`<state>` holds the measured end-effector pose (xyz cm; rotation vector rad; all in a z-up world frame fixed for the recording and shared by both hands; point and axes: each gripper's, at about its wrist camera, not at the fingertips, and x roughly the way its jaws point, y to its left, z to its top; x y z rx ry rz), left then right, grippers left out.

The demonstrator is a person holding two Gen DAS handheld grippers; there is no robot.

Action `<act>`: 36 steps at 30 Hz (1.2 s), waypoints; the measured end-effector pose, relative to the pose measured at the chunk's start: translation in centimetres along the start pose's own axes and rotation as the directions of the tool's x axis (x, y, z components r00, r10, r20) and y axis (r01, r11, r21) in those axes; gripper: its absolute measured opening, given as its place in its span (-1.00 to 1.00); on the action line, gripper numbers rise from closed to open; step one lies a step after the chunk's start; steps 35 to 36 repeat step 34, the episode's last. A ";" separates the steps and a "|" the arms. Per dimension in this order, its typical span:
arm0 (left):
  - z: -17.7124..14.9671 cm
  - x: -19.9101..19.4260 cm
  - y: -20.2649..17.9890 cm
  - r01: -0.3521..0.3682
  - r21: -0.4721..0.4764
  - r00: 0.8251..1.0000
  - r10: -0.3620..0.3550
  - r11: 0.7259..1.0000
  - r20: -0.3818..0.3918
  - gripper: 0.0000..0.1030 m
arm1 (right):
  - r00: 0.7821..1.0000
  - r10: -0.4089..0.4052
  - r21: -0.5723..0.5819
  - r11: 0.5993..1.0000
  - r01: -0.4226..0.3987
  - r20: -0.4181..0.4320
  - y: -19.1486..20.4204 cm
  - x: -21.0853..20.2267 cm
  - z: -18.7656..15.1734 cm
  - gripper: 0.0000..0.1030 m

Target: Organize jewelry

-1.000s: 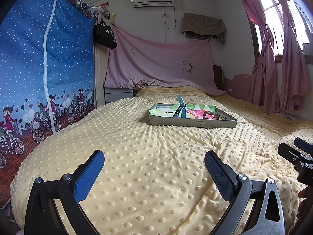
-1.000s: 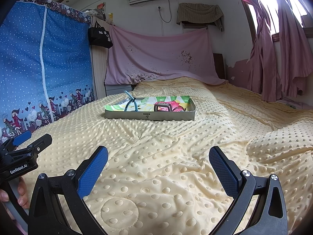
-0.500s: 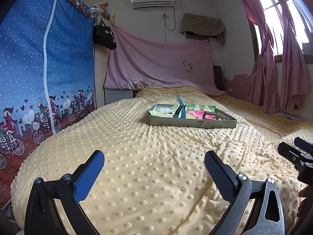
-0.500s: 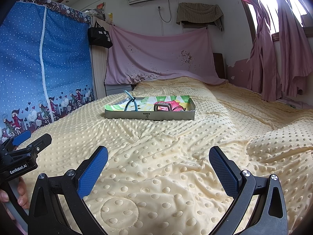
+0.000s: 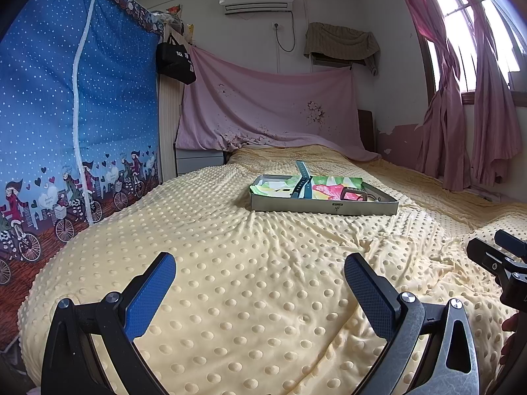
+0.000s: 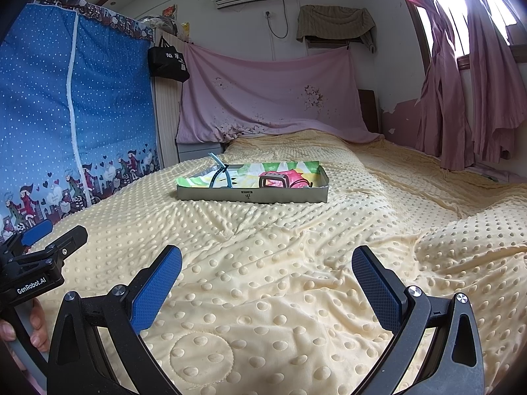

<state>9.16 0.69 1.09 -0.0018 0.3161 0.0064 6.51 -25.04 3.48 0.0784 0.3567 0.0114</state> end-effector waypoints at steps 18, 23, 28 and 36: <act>0.3 0.2 0.1 -0.006 0.002 1.000 0.006 1.000 0.002 1.00 | 1.000 0.000 0.001 1.000 0.000 0.000 0.0 0.0 0.0 0.97; 0.2 0.3 0.2 -0.015 0.010 1.000 0.014 1.000 0.004 1.00 | 1.000 -0.001 0.000 1.000 0.001 0.000 0.0 0.1 0.0 0.97; 0.1 0.3 0.2 -0.017 0.013 1.000 0.017 1.000 0.008 1.00 | 1.000 -0.001 0.000 1.000 0.001 0.000 0.1 -0.1 0.1 0.97; 0.2 0.2 0.2 -0.011 0.010 1.000 0.011 1.000 0.003 1.00 | 1.000 -0.001 -0.001 1.000 0.001 -0.001 0.1 -0.1 0.1 0.97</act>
